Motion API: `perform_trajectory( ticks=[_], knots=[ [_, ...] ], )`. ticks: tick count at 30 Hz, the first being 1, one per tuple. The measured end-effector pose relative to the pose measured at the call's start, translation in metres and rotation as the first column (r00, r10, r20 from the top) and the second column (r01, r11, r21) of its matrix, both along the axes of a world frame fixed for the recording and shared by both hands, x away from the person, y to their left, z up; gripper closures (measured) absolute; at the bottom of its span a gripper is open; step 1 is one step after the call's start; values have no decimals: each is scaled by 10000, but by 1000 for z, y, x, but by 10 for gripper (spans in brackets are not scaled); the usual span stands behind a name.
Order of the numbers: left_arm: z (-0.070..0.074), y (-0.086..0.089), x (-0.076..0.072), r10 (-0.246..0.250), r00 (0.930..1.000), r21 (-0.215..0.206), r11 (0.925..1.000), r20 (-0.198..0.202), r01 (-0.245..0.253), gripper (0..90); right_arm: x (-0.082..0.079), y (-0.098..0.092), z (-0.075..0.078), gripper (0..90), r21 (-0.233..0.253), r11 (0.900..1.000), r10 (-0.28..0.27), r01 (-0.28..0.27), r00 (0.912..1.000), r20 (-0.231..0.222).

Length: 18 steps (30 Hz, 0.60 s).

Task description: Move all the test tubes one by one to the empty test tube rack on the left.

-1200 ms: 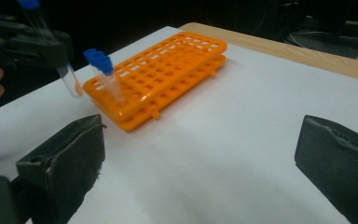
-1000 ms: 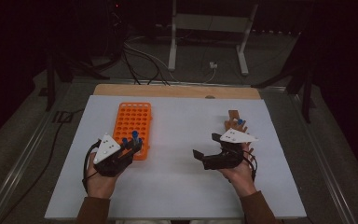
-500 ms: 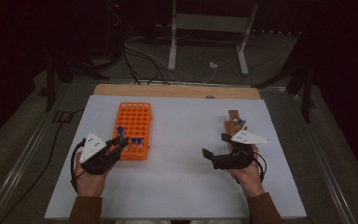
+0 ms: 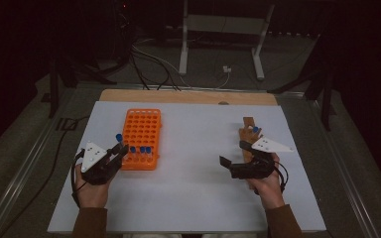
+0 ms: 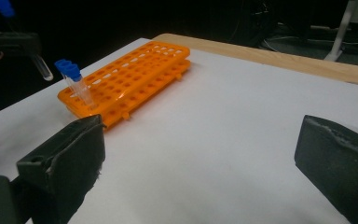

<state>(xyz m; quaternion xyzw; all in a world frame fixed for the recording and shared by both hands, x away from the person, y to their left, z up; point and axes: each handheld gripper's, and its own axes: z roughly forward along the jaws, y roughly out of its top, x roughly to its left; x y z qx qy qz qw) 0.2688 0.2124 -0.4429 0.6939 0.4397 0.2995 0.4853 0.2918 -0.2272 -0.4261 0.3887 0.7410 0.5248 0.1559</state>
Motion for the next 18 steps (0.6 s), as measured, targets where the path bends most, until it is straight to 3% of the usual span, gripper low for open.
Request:
perform_trajectory(
  ticks=[7,18],
  knots=[
    [-16,0,10,373,9987,68,9993,-346,-371,777,0,1,-1,18,1,10000,39,-39,10000,-19],
    [-33,-2,18,397,9957,244,9990,-837,-378,777,0,1,0,18,40,9999,132,-132,9999,32]
  ],
)
